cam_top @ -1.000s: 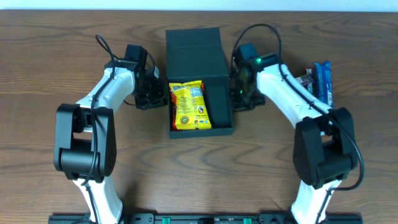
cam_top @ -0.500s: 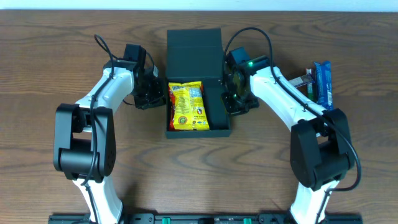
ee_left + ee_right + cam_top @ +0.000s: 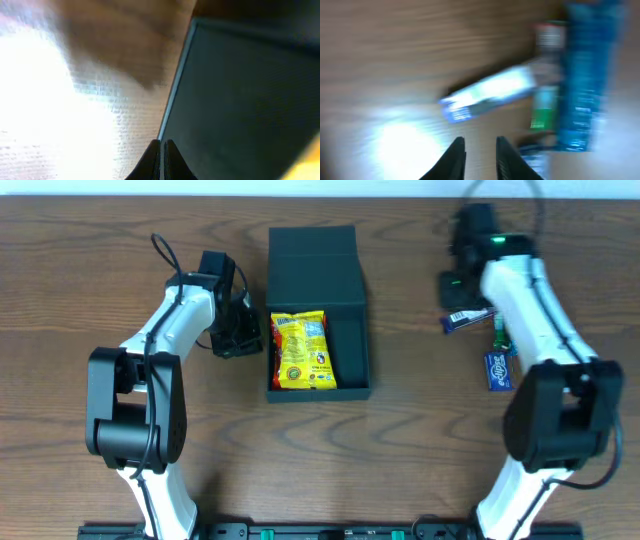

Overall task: Pack container
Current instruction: 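Move the right gripper to the candy bars and grasp the blue bar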

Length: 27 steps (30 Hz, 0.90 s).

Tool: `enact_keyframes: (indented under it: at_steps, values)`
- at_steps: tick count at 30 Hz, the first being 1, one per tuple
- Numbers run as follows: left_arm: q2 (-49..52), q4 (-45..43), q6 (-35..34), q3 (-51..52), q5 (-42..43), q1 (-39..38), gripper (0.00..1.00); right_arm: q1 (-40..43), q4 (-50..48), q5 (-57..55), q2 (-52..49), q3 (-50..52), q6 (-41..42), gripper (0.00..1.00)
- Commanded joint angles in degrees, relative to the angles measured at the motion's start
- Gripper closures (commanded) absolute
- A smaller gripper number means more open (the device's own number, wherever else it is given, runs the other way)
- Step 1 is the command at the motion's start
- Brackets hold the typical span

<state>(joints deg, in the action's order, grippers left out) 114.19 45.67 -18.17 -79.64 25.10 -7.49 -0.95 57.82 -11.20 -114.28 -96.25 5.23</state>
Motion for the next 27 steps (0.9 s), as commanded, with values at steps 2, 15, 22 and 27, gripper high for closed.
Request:
enact_keyframes:
  at_steps: [2, 15, 22, 27]
  values:
    - [-1.07, 0.20, 0.35, -2.34, -1.31, 0.35, 0.94, 7.28, -1.03, -4.20, -0.90, -0.48, -3.50, 0.54]
    - [-1.07, 0.83, 0.13, -2.34, -1.27, 0.35, 0.94, 15.98, -8.92, -0.09, -6.64, -0.48, -7.67, 0.51]
    - [-1.07, 2.12, 0.13, -2.34, -1.31, 0.35, 0.94, 16.00, -11.41, 4.48, -9.60, -0.48, -8.35, 0.46]
    - [-1.07, 2.34, 0.11, -2.34, -1.29, 0.35, 0.94, 16.02, -13.22, 8.11, -10.38, -0.46, -8.57, 0.46]
